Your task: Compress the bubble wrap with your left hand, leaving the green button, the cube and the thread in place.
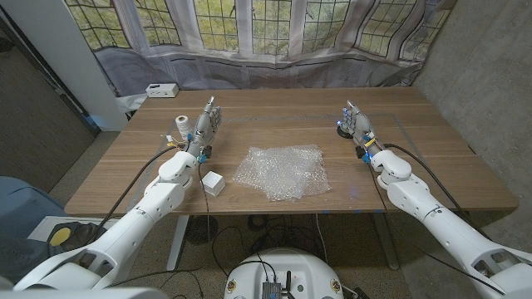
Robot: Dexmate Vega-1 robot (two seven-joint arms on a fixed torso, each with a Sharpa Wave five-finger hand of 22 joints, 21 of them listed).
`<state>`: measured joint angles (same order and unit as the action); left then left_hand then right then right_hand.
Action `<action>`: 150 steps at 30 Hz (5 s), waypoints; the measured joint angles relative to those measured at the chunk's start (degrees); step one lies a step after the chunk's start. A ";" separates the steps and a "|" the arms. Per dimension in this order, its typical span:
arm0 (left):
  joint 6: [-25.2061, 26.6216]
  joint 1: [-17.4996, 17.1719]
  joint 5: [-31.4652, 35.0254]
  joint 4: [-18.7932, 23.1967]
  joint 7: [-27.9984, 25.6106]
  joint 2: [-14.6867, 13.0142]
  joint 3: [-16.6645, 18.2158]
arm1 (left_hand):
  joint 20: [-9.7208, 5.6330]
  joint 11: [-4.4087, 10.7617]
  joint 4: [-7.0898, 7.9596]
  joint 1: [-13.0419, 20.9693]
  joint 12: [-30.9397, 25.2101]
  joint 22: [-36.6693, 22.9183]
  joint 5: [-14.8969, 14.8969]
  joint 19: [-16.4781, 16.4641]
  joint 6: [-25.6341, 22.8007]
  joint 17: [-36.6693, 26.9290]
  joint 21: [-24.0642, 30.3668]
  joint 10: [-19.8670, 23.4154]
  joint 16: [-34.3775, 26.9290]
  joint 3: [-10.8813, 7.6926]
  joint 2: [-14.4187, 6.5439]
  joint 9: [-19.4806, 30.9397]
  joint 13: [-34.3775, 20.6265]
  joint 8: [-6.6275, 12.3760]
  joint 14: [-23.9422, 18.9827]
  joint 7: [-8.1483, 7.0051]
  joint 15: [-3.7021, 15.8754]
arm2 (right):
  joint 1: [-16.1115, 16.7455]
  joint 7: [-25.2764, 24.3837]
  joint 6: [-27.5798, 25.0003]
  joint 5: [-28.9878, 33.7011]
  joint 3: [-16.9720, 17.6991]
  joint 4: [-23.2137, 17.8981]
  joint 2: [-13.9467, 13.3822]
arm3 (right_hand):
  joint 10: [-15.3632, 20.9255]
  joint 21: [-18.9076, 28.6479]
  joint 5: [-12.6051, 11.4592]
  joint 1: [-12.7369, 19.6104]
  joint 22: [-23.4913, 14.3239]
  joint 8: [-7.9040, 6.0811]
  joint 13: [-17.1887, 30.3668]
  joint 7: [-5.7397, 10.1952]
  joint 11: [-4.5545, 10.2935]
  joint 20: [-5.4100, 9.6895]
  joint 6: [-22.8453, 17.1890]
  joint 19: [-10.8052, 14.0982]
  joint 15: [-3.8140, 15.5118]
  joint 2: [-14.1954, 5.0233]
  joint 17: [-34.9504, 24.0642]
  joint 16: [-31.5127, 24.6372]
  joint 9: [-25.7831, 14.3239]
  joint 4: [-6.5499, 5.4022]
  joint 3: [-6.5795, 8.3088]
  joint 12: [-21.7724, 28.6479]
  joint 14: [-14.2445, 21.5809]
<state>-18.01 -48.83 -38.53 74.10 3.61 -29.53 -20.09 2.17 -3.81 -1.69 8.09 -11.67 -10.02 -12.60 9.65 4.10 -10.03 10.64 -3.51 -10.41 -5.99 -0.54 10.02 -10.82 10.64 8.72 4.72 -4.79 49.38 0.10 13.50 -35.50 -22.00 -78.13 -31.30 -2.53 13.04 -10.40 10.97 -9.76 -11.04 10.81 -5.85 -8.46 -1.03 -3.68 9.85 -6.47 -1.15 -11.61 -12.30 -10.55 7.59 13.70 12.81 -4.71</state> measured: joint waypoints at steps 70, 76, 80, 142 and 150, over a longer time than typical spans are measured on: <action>-18.45 -3.12 6.64 4.06 4.59 -2.48 1.18 | 3.44 -0.48 -6.64 12.24 -3.40 -0.10 1.80 -17.87 -17.43 0.02 3.57 16.32 -1.94 -7.11 -6.60 0.26 -0.25 2.22 -18.12 0.61 0.35 | 6.66 -3.33 5.22 1.68 2.94 -6.88 -2.32 | 2.33 -0.86 0.00 -0.01 0.02 -0.22 -0.03 1.06 -0.04 -0.62 -0.62 0.60 -0.38 0.00 -0.26 0.00 0.03 -0.26 -0.26 0.00 0.83; -20.63 -3.35 7.11 3.99 5.29 -2.43 1.12 | 3.36 -0.36 -7.02 13.21 -3.40 -0.10 1.56 -18.56 -17.84 0.02 3.57 17.05 -1.65 -7.97 -7.45 0.26 -0.25 2.21 -18.59 0.39 0.48 | 6.40 -3.72 5.35 2.01 2.82 -6.88 -1.88 | 2.33 -0.86 0.00 -0.01 0.02 -0.22 -0.03 1.06 -0.04 -0.62 -0.61 0.60 -0.38 0.00 -0.26 0.00 0.03 -0.26 -0.26 0.00 0.83; -21.65 -3.85 7.54 4.60 5.38 -2.60 1.18 | 3.53 -0.17 -7.43 14.17 -3.40 -0.10 1.51 -18.90 -18.36 0.02 3.57 17.24 -1.56 -8.38 -7.53 0.26 -0.25 2.22 -19.07 0.48 0.40 | 6.30 -3.93 5.47 2.07 2.76 -6.83 -1.64 | 2.33 -0.86 0.00 0.22 0.02 -0.22 -0.03 1.06 -0.04 -0.62 -0.62 0.60 -0.38 -0.23 -0.26 0.00 0.03 -0.26 -0.26 0.00 0.82; -21.03 -14.59 50.88 21.62 -18.30 -6.97 6.64 | 5.48 1.24 -7.85 17.49 -3.14 -0.25 2.02 -21.15 -21.93 0.03 2.89 20.74 -1.05 -9.64 -4.34 0.24 -0.24 1.31 -22.15 -0.84 1.41 | 10.35 -5.24 4.74 2.07 4.09 -11.88 -3.70 | 2.11 -1.39 0.01 0.14 0.02 -0.22 -0.04 1.05 -0.25 -0.62 -0.61 0.59 -0.38 -0.75 -0.26 0.23 0.04 0.00 0.00 -0.34 0.82; -17.59 -17.42 56.82 26.70 -21.50 -8.01 8.29 | 6.87 1.90 -7.68 16.95 -2.38 -0.25 2.46 -19.75 -20.88 0.03 2.03 19.78 -0.54 -9.44 -3.23 0.24 -0.53 0.57 -21.47 -1.89 1.02 | 10.32 -4.13 5.26 1.65 4.09 -11.47 -3.70 | 2.11 -1.38 0.00 0.17 0.02 -0.22 -0.04 1.05 -0.25 -0.60 -0.61 0.62 -0.38 -0.78 -0.26 0.23 0.04 0.00 0.00 -0.34 0.82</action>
<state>-35.60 -66.26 18.29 100.80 -17.89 -37.53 -11.81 9.05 -1.91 -9.37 25.04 -14.05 -10.28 -10.15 -10.10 -16.77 -10.00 12.68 16.27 -10.95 -15.43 -3.77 10.26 -11.35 11.22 -12.74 2.83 -3.77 59.70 -4.03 18.76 -33.84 -17.91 -89.60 -35.00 -0.42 11.65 -10.40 11.14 -9.73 -11.27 10.77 -4.80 -8.71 -1.62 -4.29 10.46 -6.85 -1.94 -11.87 -12.07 -10.51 7.59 13.70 12.47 -3.90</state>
